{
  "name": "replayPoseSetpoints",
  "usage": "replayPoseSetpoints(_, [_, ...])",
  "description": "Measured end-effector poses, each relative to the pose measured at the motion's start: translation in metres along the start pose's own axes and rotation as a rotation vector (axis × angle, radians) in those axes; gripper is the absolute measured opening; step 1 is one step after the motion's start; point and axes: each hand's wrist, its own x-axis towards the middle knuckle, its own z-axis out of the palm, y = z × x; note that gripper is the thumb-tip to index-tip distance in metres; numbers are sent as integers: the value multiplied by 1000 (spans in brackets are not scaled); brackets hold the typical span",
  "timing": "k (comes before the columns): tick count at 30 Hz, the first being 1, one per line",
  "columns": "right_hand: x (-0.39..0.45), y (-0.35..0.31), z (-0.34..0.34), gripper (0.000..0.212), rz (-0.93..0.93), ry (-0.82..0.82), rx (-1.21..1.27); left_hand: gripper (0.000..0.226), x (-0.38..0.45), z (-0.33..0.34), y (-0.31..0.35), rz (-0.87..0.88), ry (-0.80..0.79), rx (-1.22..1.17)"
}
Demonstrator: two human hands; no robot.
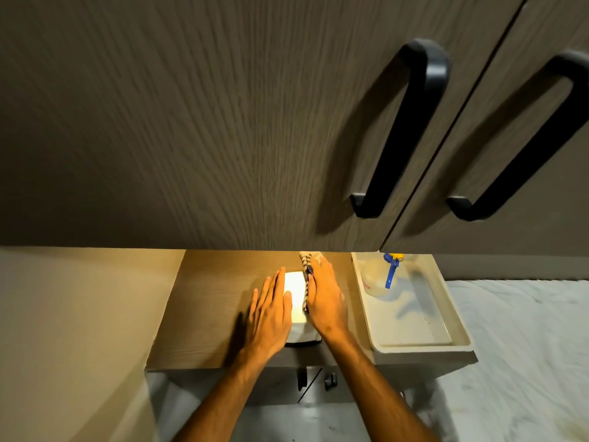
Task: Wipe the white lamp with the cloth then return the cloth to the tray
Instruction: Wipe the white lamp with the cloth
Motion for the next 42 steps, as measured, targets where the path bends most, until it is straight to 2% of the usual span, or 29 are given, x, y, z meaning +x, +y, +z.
replayPoseSetpoints(1, [-15, 2, 3, 54, 37, 22, 34, 62, 0, -1, 0, -10, -16, -1])
replayPoseSetpoints(3, [-48, 9, 10, 62, -16, 44, -85, 68, -1, -1, 1, -2, -25, 28])
replayPoseSetpoints(5, [-66, 11, 17, 64, -245, 44, -345, 64, -4, -3, 1, 9, 0, -12])
replayPoseSetpoints(6, [-61, 10, 19, 62, -339, 25, -408, 61, -4, -4, 2, 15, 10, -17])
replayPoseSetpoints(8, [-34, 5, 16, 55, -399, -28, -420, 58, -4, -5, 2, 17, -12, 14])
replayPoseSetpoints(10, [-3, 3, 9, 53, -352, -96, -413, 58, -4, -4, 1, 19, -47, 119])
replayPoseSetpoints(12, [17, 5, 3, 53, -215, -112, -313, 59, -3, -4, 2, 25, -46, 147])
replayPoseSetpoints(16, [-16, 14, 9, 60, 75, 58, 47, 57, -2, -9, 6, 4, -1, 26])
replayPoseSetpoints(18, [-52, 17, 16, 70, 1, 93, -95, 62, -2, -8, 3, 30, -8, 47])
replayPoseSetpoints(20, [-72, 19, 20, 62, -237, 97, -371, 71, -5, -7, 1, 66, -23, 49])
replayPoseSetpoints(23, [-39, 8, 12, 53, -429, -26, -450, 61, -4, -7, 0, 57, -27, 49])
replayPoseSetpoints(25, [-6, 5, 4, 52, -399, -113, -454, 56, -2, -7, 3, 19, -22, -13])
replayPoseSetpoints(27, [19, 3, 0, 52, -246, -140, -387, 56, -2, -8, 7, -2, 15, -82])
replayPoseSetpoints(30, [11, 8, 2, 51, -84, -61, -97, 62, -2, -7, 7, -16, 36, -106])
replayPoseSetpoints(32, [-19, 14, 3, 60, -31, -16, 4, 62, -1, -6, 5, -27, 26, -95])
replayPoseSetpoints(35, [-59, 20, 10, 75, -228, 1, -318, 62, -3, -4, 2, 26, 7, -31])
replayPoseSetpoints(38, [-39, 11, 13, 59, -423, -34, -427, 61, -3, -2, -1, 32, -26, 42])
replayPoseSetpoints(40, [-6, 8, 9, 52, -432, -95, -429, 60, -3, -2, -1, 36, -43, 80])
replayPoseSetpoints(42, [21, 7, 1, 48, -283, -112, -353, 59, -2, -5, 3, 26, -27, 43])
